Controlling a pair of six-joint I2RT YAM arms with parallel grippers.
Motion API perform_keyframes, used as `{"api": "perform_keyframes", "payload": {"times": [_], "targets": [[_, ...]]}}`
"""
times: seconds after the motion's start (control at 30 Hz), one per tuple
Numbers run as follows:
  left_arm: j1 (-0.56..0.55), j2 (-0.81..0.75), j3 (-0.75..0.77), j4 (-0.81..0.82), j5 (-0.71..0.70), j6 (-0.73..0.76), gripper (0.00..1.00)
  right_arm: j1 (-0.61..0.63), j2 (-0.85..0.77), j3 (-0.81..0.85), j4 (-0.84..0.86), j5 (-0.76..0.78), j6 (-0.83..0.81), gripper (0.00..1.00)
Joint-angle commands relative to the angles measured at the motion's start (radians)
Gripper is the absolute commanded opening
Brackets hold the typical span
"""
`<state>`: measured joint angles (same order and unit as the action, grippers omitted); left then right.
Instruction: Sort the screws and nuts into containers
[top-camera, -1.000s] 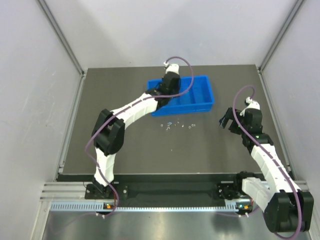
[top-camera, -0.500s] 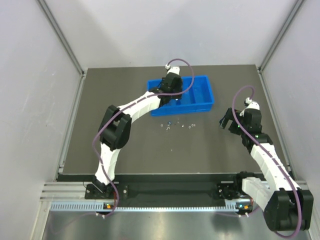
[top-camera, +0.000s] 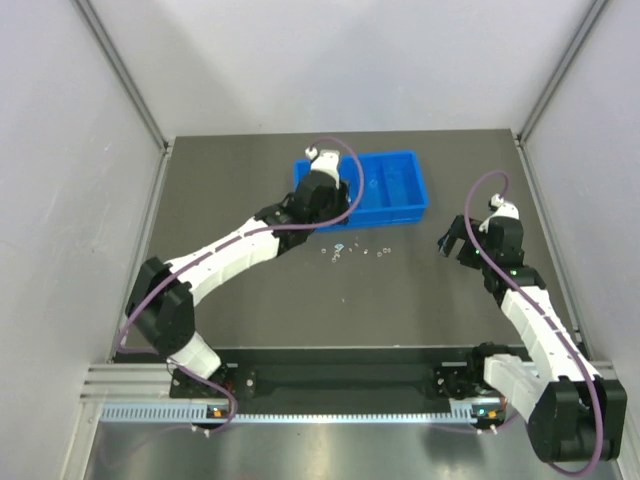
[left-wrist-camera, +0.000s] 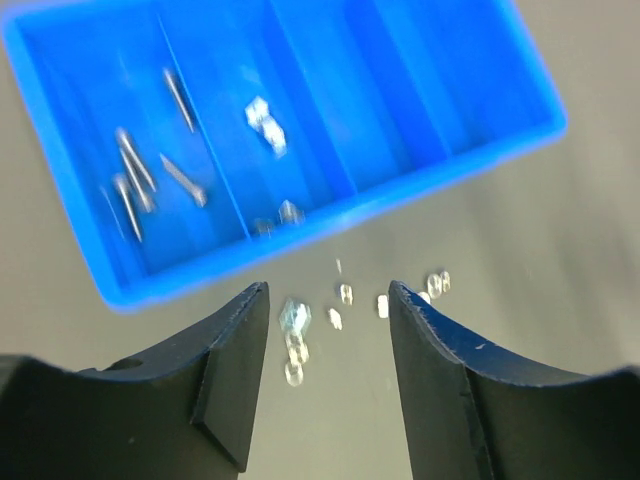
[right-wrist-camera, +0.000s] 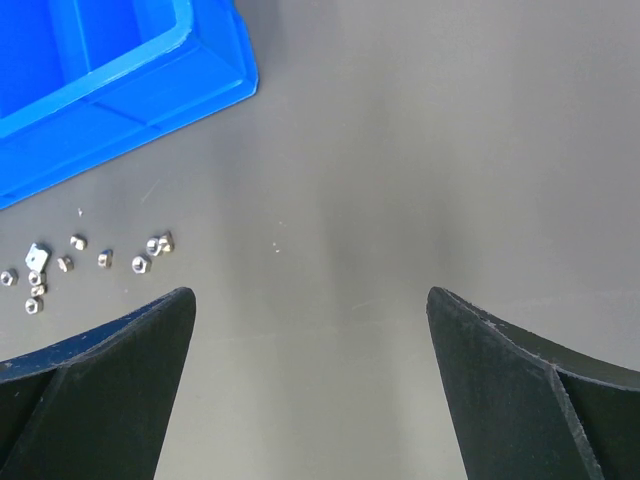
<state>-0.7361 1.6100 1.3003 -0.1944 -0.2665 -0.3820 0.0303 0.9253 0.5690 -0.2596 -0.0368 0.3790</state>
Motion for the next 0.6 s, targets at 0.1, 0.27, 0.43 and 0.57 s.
{"api": "perform_keyframes", "payload": {"times": [0.1,0.27,0.43,0.57], "targets": [[-0.046,-0.007,-0.148,-0.016,-0.101,-0.202,0.54,0.005,-0.009,0.0,0.048,-0.021,0.012,1.0],[-0.086,0.054,-0.128,-0.042,-0.195,-0.316,0.54,0.006,-0.026,-0.006,0.039,-0.02,0.009,1.0],[-0.089,0.145,-0.07,-0.034,-0.215,-0.327,0.56,0.006,-0.057,-0.012,0.025,-0.008,0.004,1.0],[-0.094,0.218,-0.024,-0.053,-0.241,-0.373,0.58,0.005,-0.054,-0.012,0.022,-0.009,0.006,1.0]]}}
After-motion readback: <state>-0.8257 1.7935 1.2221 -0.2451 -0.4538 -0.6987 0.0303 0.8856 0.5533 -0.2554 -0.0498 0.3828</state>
